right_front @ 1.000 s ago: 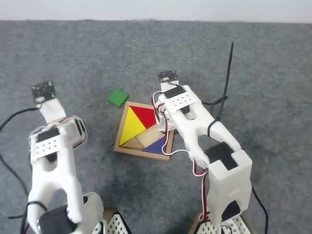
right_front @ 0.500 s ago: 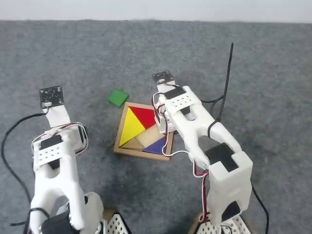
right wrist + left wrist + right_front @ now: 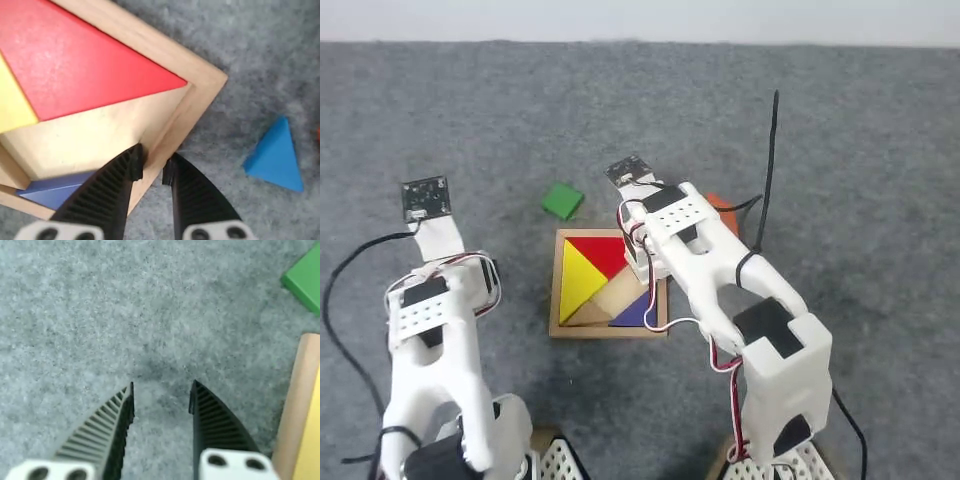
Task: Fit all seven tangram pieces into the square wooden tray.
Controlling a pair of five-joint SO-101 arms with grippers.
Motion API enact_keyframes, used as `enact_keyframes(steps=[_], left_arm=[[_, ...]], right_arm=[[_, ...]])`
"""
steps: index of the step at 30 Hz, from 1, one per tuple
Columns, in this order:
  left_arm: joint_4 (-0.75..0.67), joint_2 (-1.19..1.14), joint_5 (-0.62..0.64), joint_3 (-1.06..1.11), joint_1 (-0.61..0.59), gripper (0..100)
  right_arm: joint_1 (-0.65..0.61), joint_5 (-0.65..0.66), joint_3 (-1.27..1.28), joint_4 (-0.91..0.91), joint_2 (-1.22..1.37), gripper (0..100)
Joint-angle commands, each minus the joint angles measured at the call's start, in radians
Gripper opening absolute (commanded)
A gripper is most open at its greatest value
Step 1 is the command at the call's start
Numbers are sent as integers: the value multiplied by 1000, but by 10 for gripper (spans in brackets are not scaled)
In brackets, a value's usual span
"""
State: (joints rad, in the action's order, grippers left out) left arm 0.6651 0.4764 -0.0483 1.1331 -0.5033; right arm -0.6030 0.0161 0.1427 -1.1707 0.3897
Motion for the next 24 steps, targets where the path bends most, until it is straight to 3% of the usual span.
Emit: enact_keyframes(steps=[1,8,17,24], left_arm=[[-23,38,-12,-7,-6,177],[-25,38,-12,-12,-5,177],[-26,32,-12,-134,8,180],[-26,-20,-110,-298,218,181]], right_arm=[[-48,-8,51,-24,18,23],[-45,-89,-84,-223,19,229],[-44,-198,-158,-305,-30,187],[-28,-199,-104,-288,-171,184]])
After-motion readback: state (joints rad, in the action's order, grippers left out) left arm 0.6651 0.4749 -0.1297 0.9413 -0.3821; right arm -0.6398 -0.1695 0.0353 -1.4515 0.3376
